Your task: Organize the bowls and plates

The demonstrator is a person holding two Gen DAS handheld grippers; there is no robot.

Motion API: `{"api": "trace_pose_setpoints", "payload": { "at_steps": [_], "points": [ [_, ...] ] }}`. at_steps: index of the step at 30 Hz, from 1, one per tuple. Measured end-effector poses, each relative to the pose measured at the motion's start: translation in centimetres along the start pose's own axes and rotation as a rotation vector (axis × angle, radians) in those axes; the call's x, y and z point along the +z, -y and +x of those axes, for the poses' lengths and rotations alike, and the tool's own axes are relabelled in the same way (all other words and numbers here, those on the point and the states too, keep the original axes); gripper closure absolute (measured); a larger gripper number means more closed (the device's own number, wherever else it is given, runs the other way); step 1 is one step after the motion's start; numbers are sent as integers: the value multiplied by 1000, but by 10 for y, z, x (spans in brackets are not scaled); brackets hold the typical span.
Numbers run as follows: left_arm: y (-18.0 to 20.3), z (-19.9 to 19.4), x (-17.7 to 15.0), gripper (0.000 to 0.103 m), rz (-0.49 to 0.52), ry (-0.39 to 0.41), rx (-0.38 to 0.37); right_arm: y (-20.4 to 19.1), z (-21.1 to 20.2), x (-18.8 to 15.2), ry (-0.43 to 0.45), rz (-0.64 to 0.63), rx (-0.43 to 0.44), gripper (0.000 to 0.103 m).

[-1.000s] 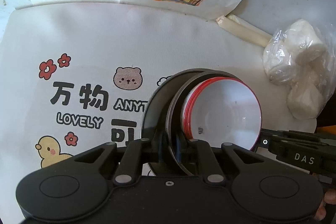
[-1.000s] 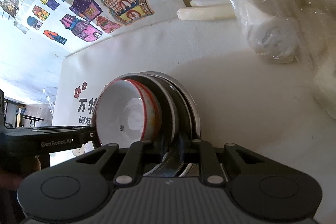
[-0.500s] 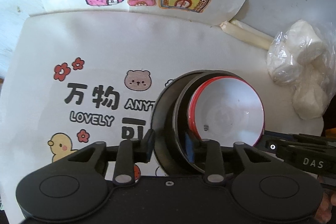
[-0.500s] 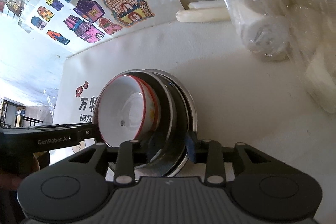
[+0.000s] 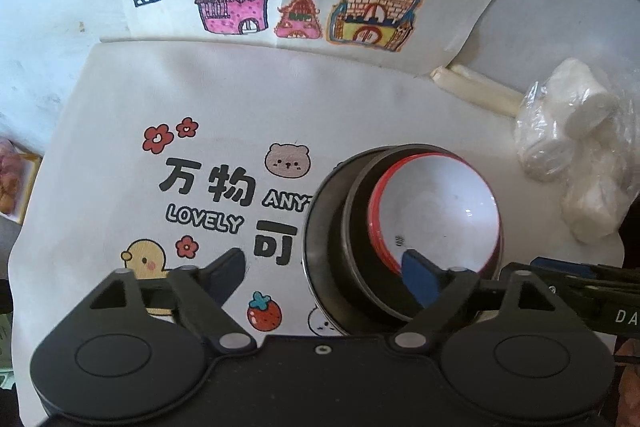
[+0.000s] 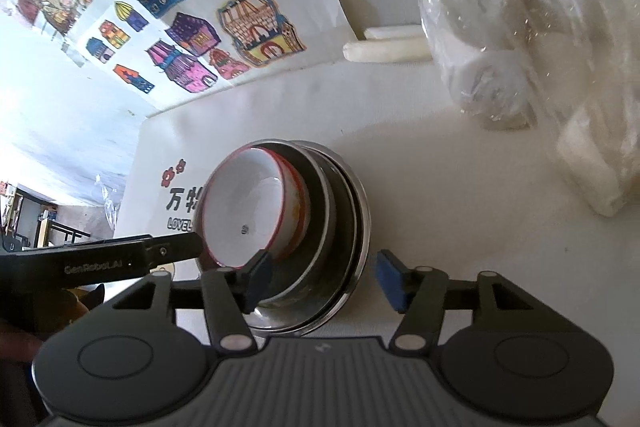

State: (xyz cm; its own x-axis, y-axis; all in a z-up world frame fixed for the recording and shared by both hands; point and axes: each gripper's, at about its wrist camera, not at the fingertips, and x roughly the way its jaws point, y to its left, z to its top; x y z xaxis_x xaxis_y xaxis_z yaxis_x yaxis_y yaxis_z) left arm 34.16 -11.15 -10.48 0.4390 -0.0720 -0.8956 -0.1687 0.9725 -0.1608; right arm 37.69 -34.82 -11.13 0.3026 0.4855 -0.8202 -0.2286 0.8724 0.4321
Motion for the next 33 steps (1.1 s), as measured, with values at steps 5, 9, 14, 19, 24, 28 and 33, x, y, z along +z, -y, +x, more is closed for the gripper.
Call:
{"api": "trace_pose_setpoints", "payload": {
  "at_steps": [5,9,14,19,24,28,33],
  "points": [
    [7,-13,-6,3,-15,31,8,1,-13,-3,33,-25,16,24],
    [10,-24,-12,1,-42,59,13,2,-25,-5,62,-43,30,11],
    [13,-36,-20,1,-67,98,12,7,-39,-9,98,-53,40,1],
    [17,-49,-30,1,-76,145,17,5,-51,-15,130,-77,37,0],
    [17,-64,-40,1,-90,181,20,2,-63,-22,171,-86,38,0],
    [12,-75,-51,1,-97,219,24,-3,-71,-30,201,-96,26,0],
    [1,-88,-68,1,-104,267,23,-12,-82,-47,240,-116,-6,0]
  ]
}}
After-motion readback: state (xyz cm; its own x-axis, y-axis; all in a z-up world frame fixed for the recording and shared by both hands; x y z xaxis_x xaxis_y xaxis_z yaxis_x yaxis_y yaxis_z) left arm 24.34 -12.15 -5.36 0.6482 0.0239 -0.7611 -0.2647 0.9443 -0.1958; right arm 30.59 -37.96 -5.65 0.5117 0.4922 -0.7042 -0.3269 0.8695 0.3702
